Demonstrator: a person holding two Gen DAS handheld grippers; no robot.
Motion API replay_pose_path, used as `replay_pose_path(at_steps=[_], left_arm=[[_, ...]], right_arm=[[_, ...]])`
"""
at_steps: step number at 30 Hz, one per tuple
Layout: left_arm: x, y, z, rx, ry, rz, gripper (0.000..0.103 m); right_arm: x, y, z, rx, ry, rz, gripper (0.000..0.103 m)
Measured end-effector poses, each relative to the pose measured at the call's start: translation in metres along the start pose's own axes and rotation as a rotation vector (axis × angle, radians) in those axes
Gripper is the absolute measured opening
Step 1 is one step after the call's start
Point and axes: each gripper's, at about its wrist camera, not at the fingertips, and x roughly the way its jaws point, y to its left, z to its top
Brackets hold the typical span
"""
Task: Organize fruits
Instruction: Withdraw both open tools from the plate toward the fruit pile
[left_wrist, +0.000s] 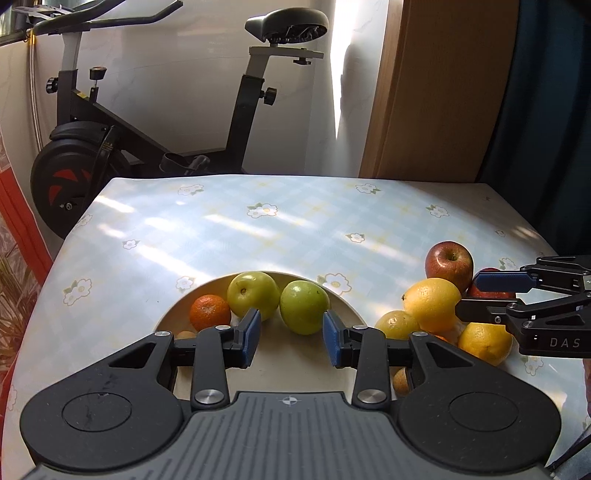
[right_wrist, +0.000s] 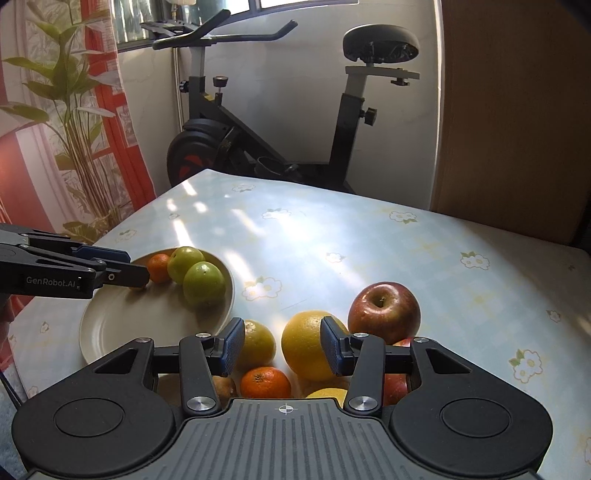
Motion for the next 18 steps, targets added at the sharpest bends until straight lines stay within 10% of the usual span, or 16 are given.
replay_pose_path(at_steps=[18], left_arm=[[0.005, -0.035, -0.006, 0.049, 0.034, -0.071, 0.039]], right_arm=[[-0.024, -0.035, -0.041, 0.069, 0.025, -0.081, 0.042]])
